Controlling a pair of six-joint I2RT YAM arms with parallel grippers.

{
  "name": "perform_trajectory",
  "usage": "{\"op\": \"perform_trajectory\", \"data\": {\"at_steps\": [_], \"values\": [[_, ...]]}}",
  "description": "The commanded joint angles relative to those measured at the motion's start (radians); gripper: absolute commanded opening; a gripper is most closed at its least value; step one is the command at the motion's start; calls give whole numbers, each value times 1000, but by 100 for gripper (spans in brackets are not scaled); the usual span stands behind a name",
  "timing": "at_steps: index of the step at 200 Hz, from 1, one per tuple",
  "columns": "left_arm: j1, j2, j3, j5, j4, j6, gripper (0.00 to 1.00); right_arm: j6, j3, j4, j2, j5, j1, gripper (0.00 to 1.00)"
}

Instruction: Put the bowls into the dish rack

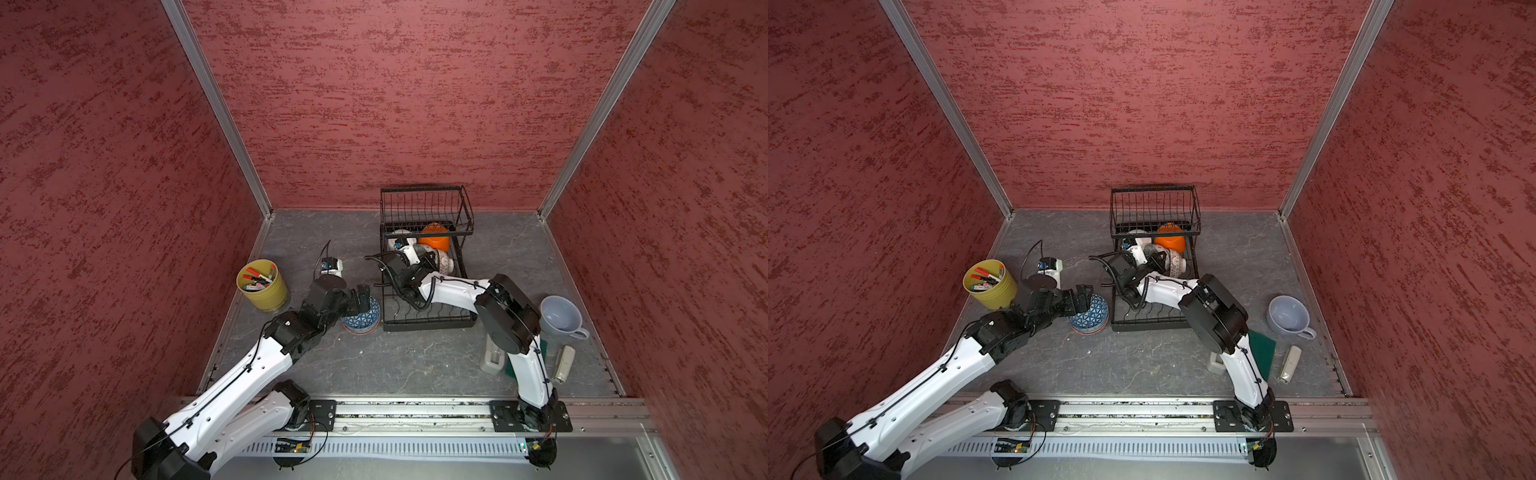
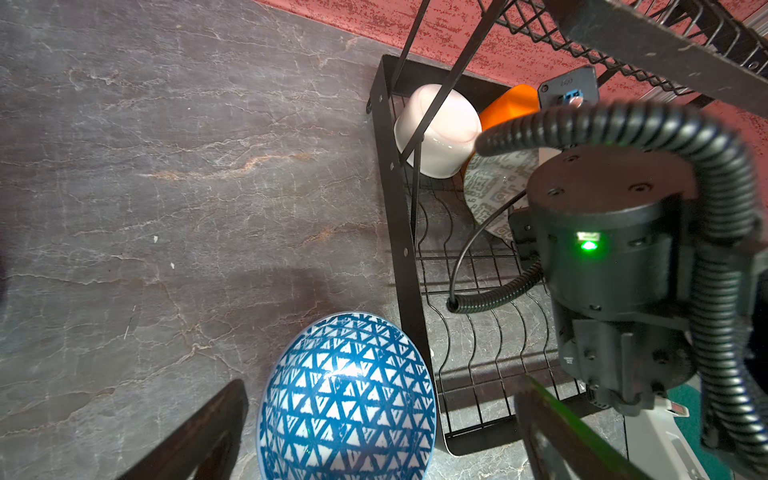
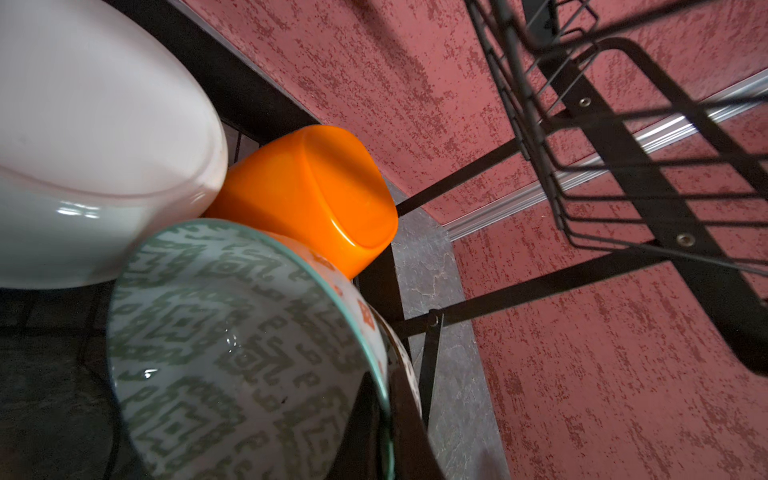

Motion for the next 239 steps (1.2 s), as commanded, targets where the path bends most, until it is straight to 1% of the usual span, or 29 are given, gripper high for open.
{"op": "perform_trajectory", "data": {"at_steps": [1, 89, 106, 130, 178, 219, 239], "values": [[6, -16, -7, -2, -5, -5, 100, 48, 23, -86, 49, -17, 19, 0], [6, -24, -17, -8, -8, -9, 100, 141, 95, -205, 102, -19, 51, 0], [6, -26, -20, -8, -7, -9, 99, 148, 106, -217, 111, -16, 56, 3], [6, -28, -21, -10, -11, -9, 100, 153, 124, -236, 124, -10, 58, 4], [9, -29, -21, -11, -14, -11, 99, 182, 139, -266, 121, -15, 58, 16], [7, -29, -16, -13, -21, -10, 100, 181, 144, -266, 110, -18, 58, 26], [7, -29, -15, -13, -22, -11, 100, 181, 144, -266, 105, -28, 58, 29]]}}
